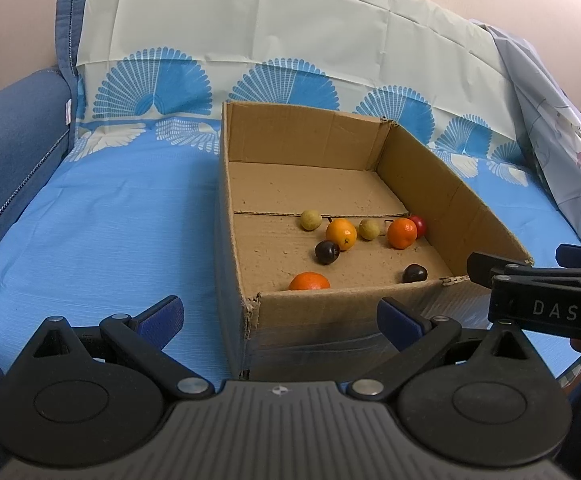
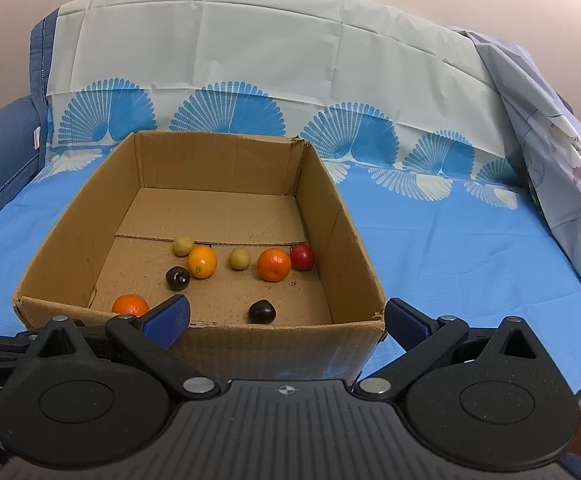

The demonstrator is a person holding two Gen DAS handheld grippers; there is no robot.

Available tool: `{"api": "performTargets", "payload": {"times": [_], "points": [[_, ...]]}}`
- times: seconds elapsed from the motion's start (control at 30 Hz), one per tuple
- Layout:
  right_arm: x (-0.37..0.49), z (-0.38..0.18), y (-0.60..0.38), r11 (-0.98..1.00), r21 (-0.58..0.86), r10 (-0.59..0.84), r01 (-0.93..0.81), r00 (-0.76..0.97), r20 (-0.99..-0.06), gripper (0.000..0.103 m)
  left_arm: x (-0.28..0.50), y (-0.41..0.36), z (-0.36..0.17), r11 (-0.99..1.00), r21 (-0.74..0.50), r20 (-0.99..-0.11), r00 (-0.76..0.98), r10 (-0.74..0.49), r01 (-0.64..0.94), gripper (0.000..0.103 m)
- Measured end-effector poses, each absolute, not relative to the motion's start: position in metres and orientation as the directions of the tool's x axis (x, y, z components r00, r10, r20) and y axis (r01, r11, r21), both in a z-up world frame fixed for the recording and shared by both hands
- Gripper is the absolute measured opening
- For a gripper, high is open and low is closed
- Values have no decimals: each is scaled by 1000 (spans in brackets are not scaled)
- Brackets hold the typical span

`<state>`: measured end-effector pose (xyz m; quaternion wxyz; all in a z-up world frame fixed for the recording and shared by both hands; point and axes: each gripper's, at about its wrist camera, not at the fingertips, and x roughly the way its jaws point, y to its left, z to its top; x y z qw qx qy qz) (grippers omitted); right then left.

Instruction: Organize fruits

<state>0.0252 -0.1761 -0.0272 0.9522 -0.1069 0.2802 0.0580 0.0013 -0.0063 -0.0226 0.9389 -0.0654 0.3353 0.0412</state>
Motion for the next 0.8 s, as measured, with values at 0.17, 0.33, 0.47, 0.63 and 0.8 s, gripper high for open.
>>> {"api": "performTargets", "payload": {"times": [0.17,0.33,0.47,0.63,0.8], "points": [[25,-28,-176,970,-173,50,-171,836,-547,102,1,-6,-23,988,-94,-636,771,34,-121,103],[26,-29,-176,969,-177,48,-172,836,-547,102,1,-6,-24,988,-94,-638,770,35,-122,103],[26,-31,-175,969,-179,47,-172,835,-548,102,1,-6,-24,988,-94,-638,770,34,-122,103],[26,-32,-175,969,-180,46,-171,834,-549,102,1,-5,-25,988,-93,-638,769,35,-123,103],[27,-32,-176,968,-182,45,-172,835,-549,102,1,-5,-25,988,-93,-638,769,35,-122,103]]}}
